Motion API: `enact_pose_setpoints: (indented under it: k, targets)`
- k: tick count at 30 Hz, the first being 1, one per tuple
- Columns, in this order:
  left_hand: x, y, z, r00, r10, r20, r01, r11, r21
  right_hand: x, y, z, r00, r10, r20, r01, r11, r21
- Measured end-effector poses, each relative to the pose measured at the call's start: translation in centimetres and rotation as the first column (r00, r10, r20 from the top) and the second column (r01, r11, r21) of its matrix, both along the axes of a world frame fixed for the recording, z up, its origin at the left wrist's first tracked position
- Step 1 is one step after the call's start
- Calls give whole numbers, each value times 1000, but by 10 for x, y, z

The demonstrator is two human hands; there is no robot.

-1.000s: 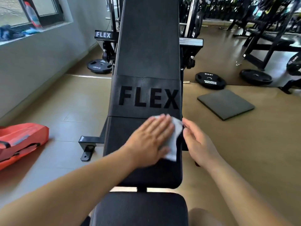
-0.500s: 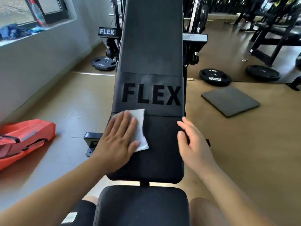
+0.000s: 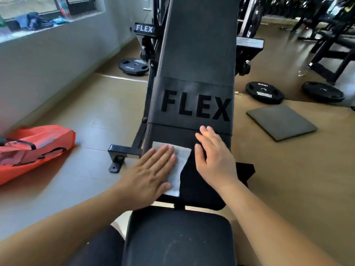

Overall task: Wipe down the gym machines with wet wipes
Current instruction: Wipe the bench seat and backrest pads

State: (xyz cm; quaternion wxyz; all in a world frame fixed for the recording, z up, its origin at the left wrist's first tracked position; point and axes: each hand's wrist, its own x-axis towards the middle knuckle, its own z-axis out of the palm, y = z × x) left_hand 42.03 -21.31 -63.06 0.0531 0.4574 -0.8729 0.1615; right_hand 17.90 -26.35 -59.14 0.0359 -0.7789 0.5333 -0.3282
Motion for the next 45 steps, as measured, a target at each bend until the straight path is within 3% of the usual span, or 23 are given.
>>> enact_pose_setpoints:
  k: [3, 6, 8, 12, 14, 16, 18, 20, 22, 23, 25, 28, 33, 36, 40, 42, 45]
  targets:
    - [21, -20, 22, 996, -49, 78, 49, 999, 10, 2, -2, -2, 1000, -22, 11, 22, 999, -32]
    - [10, -38, 30, 947, 262, -184, -257, 965, 53, 2, -2, -2, 999, -38, 17, 39, 998, -51]
    - [-9, -32, 20, 891, 361, -276, -331, 932, 149, 0, -2, -2, 999, -39, 14, 39, 998, -39]
    - [11, -13, 13, 1000, -18, -22, 19, 998, 57, -3, -3, -4, 999, -30, -10, 30, 999, -17]
    - [29, -21, 29, 1000, 6, -27, -4, 998, 70, -3, -3, -3, 999, -27, -24, 26, 999, -19]
    - [29, -21, 44, 975, 157, -158, -131, 978, 164, -3, 0, -2, 999, -30, -35, 30, 1000, 2]
    - [16, -6, 59, 918, 240, -316, -112, 921, 373, -1, 3, 5, 998, -37, -41, 39, 997, 62]
    - [9, 19, 76, 818, 380, -432, -46, 792, 609, 1, 4, 14, 999, -14, -51, 22, 988, 155]
    - [8, 53, 92, 744, 494, -451, 32, 647, 762, 1, 13, 30, 999, 15, -31, -6, 967, 254]
    - [6, 73, 98, 750, 497, -437, 81, 587, 806, 0, 22, 37, 1000, 23, 16, -27, 951, 307]
    - [-2, 120, 94, 839, 374, -396, 164, 519, 839, -1, 54, 39, 990, 60, 128, -105, 918, 382]
    - [-16, 151, 79, 966, 69, -250, 154, 621, 769, 6, 106, 15, 971, 124, 205, -213, 836, 506]
    - [-31, 105, 65, 993, 108, 39, -96, 592, 800, 11, 115, -18, 983, 163, 85, -183, 904, 386]
    - [-40, 117, 69, 998, 50, 30, -54, 612, 789, 9, 109, -22, 982, 158, 103, -185, 914, 362]
    - [-36, 173, 93, 979, -172, -107, 190, 603, 775, 10, 109, -22, 974, 128, 185, -191, 904, 382]
    - [-32, 171, 94, 983, -151, -107, 175, 565, 806, 10, 110, -21, 976, 119, 184, -183, 904, 387]
    - [-44, 135, 80, 996, -40, -75, 84, 597, 798, 12, 111, -19, 984, 102, 147, -151, 912, 381]
